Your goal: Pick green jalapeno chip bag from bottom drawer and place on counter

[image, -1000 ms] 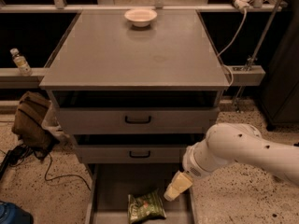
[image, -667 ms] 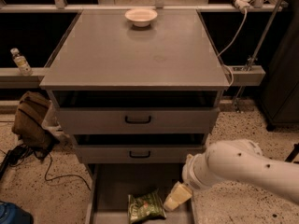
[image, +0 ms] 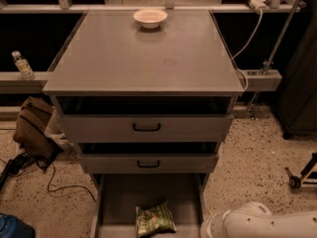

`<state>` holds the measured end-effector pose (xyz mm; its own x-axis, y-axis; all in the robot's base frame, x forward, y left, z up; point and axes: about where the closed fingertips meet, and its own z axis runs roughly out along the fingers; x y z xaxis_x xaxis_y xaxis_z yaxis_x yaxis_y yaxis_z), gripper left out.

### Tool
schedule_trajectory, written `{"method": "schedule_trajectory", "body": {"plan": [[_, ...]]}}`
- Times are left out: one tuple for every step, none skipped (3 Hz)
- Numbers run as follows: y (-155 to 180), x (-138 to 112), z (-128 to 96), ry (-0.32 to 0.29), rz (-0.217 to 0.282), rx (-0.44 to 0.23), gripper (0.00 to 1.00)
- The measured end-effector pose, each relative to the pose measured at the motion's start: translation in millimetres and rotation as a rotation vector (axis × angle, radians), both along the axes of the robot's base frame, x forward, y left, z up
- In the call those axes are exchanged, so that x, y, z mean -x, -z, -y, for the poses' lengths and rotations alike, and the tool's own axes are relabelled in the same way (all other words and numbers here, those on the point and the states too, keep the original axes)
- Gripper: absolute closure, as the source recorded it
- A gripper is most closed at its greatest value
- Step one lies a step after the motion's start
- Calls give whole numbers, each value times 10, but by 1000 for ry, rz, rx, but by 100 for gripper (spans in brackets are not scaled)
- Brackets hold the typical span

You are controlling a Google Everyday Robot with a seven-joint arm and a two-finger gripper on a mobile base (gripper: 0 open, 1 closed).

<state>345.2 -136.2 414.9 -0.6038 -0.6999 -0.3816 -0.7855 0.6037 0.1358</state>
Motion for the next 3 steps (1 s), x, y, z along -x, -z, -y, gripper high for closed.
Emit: {"method": "schedule_trajectory", "body": {"plan": [[611, -299, -3, 58, 27, -50, 0], [850, -304, -101, 90, 29, -96, 0], [851, -294, -102, 89, 27, -96, 0]]}}
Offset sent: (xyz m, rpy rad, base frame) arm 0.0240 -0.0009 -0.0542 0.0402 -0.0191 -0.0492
